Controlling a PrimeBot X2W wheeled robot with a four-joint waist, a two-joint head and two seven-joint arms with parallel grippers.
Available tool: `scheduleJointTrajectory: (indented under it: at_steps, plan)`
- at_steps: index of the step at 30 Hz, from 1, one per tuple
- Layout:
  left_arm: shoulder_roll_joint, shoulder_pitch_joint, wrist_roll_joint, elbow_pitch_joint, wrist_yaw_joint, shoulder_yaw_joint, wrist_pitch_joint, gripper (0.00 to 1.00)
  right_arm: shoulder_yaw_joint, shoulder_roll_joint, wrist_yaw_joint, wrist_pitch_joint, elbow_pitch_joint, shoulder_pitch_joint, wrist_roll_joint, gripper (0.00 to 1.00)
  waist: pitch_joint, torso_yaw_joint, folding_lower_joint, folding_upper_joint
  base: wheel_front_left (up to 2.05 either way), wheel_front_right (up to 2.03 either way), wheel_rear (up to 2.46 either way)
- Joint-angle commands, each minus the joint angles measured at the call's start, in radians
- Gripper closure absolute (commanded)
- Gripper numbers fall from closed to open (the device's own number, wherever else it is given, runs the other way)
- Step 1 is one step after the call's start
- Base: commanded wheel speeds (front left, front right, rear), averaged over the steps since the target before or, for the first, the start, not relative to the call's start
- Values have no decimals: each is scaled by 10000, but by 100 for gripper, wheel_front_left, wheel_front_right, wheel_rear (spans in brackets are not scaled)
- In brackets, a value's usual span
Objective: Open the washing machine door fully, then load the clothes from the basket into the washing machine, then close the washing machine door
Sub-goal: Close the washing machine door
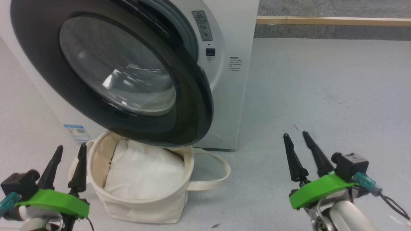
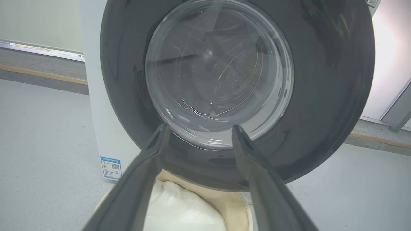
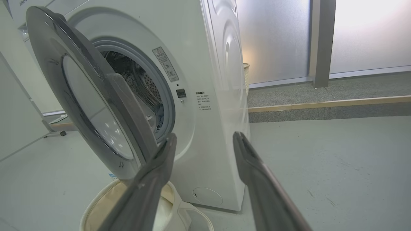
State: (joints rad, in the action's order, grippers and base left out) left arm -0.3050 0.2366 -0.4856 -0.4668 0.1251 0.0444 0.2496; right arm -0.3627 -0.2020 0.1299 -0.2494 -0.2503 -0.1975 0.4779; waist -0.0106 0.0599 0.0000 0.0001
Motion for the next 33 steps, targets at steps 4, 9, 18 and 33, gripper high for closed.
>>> scheduleJointTrajectory:
  at_steps: [4, 9, 18, 33]
  plan:
    - [-185, 401, 43, 298, 55, -313, 121, 0, -605, -88, 8, -124, 210, -406, 62, 100, -47, 325, 0, -1, 0, 0, 0]
    - [-71, 398, -9, 161, 55, -191, 121, 0, -1831, 165, 8, -124, -76, -1139, 239, 100, -48, 816, 0, -1, 0, 0, 0]
    - [208, 646, -506, 538, 55, 12, 122, 0, -3181, 517, 8, -124, -1836, -2991, 577, 100, 284, 2031, 0, -1, 0, 0, 0]
    - [296, 1099, -794, 865, 55, 310, 122, 0, -2903, 117, 8, -124, -4315, -5153, 965, 100, 1357, 3128, 0, -1, 0, 0, 0]
